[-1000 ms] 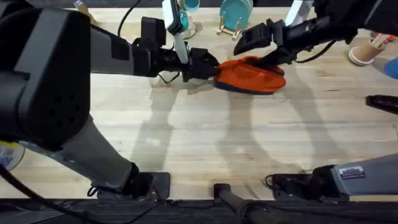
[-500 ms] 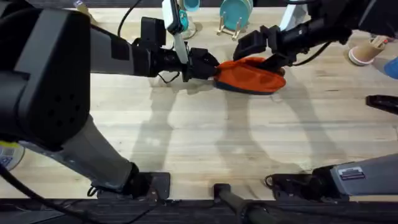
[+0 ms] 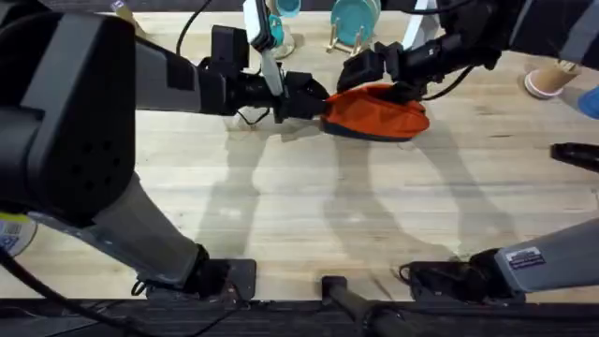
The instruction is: Unzip the bag, pick up the pens from the table one at a time and place them inside, then zip the bag closed.
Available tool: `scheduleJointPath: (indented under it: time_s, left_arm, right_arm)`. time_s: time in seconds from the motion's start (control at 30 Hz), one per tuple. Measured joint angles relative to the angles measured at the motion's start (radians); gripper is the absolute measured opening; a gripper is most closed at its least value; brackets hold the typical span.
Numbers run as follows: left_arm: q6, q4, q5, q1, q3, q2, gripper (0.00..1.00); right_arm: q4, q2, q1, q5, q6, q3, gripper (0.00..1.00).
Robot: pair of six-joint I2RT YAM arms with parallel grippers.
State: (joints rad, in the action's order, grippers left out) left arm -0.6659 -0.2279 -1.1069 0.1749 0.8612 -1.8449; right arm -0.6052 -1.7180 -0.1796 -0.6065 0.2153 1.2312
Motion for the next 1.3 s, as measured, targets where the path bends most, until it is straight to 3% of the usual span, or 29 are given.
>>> scheduleJointPath:
  time_s: [0.5, 0.97, 1.3]
  left_arm:
    - [0.0, 0.0, 0.0, -0.001, 0.0, 0.0, 0.041]
    - [0.0, 0.0, 0.0, -0.003, 0.0, 0.0, 0.041]
    - [0.0, 0.0, 0.0, -0.003, 0.0, 0.0, 0.041]
  right_arm:
    - [-0.016, 0.0, 0.106, -0.302, -0.042, 0.0, 0.996]
    - [-0.038, 0.01, 0.132, -0.402, -0.147, 0.0, 0.996]
    - [-0.034, 0.125, 0.152, -0.438, -0.17, 0.0, 0.996]
